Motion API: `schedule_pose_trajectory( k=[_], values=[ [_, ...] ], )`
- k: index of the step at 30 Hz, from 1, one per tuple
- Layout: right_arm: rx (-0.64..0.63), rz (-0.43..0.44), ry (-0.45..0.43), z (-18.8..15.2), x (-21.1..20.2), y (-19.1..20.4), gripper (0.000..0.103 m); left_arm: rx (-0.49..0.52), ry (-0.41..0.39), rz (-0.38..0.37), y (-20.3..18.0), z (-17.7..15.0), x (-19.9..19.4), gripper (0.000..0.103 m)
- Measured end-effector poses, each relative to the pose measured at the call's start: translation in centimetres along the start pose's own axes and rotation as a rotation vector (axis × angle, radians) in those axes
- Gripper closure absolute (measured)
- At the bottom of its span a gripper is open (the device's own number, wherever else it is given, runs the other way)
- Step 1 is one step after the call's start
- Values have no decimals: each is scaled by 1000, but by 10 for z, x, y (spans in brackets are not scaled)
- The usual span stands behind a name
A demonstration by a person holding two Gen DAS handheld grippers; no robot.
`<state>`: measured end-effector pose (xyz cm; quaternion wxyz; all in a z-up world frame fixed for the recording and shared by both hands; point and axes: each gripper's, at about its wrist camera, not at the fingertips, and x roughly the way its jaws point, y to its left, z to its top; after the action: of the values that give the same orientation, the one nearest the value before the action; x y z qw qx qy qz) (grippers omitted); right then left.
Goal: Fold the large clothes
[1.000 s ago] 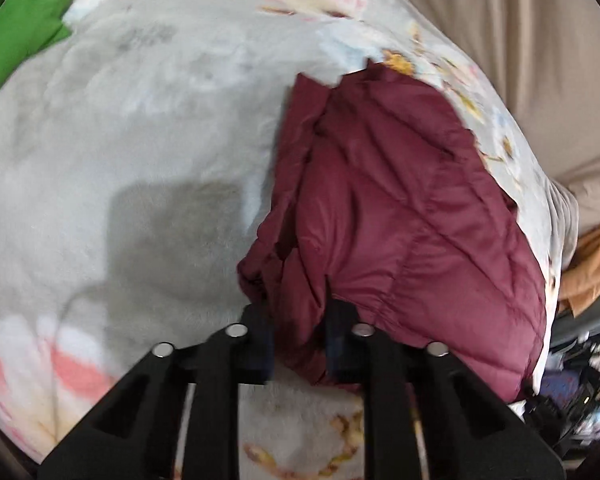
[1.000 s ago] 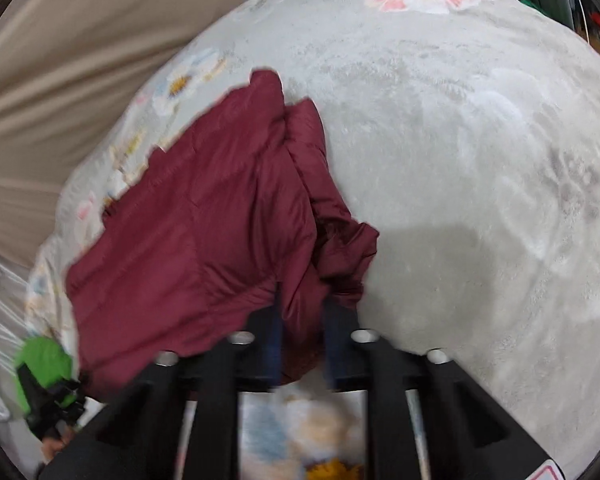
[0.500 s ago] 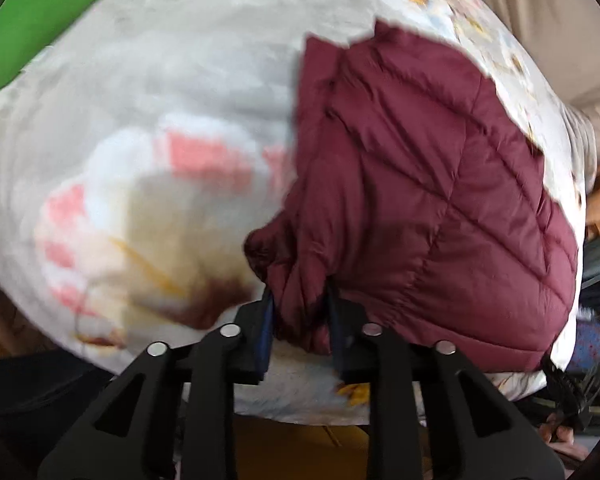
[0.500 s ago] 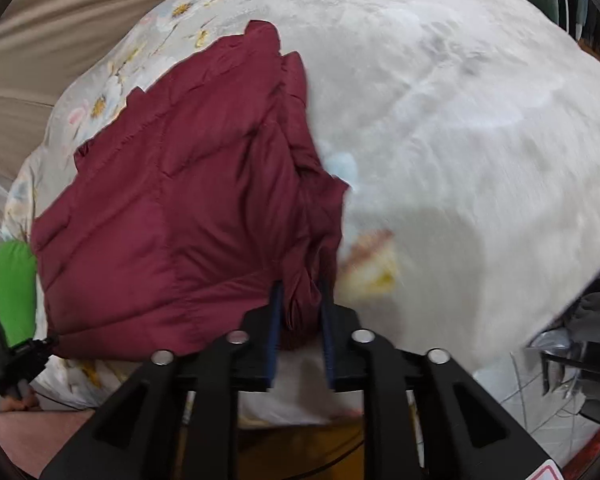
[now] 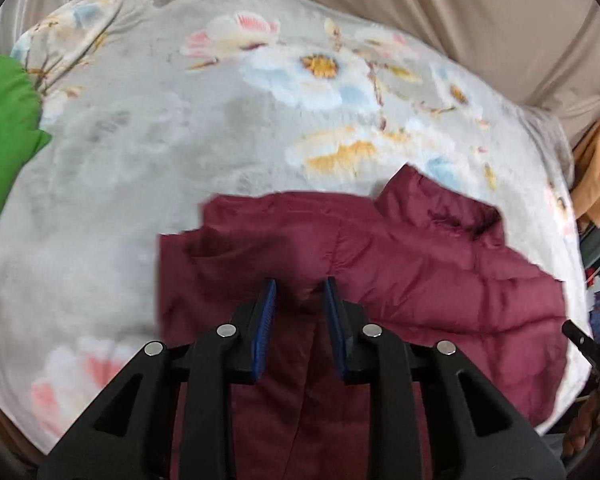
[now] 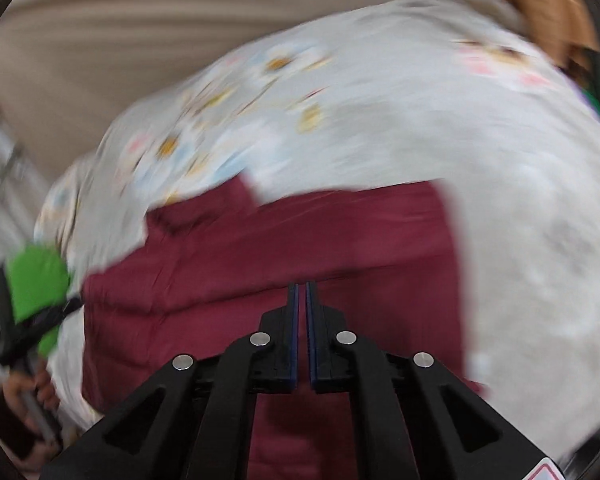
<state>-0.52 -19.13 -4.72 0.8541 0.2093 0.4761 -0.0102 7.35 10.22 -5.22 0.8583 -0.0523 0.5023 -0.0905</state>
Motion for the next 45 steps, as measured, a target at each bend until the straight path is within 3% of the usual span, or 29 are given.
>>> schedule_pose_trajectory(
  k=[4,8,10,19,27,30,32,36,37,39,42,45],
  values=[
    [-90,-36,43,1,42,13,103,-9,0,44,4,4,28,76],
    [-15,-91,-22,30,48,-17,103,-41,-35,111,17,23,43,72],
    [53,-130,-57,49,51,-40,103,-63,-32,125,24,31,53,64],
    [97,-135,-87,53,75,-73,103,33,-40,244,5,37,83,56],
    [122,-134,-59,63,76,-75,103,53,-27,257,3,38,90,55],
    [116,-189,-90,66,51,-59,99,37,2,262,3,43,78,56],
    [61,-161,-114,64,29,-39,99,-5,-21,226,3,47,53,58],
    [-59,-16,-38,39,17,19,99,-8,-93,82,-19,43,-1,54],
    [-94,26,-14,31,20,36,99,19,-76,32,-31,38,-6,47],
    [-165,94,42,13,32,69,99,90,-9,-9,-55,22,3,45],
    [-261,139,132,-15,56,104,99,156,87,18,-75,-5,29,46],
    [-276,84,130,-22,60,90,103,177,71,56,-69,-18,37,44]
  ],
)
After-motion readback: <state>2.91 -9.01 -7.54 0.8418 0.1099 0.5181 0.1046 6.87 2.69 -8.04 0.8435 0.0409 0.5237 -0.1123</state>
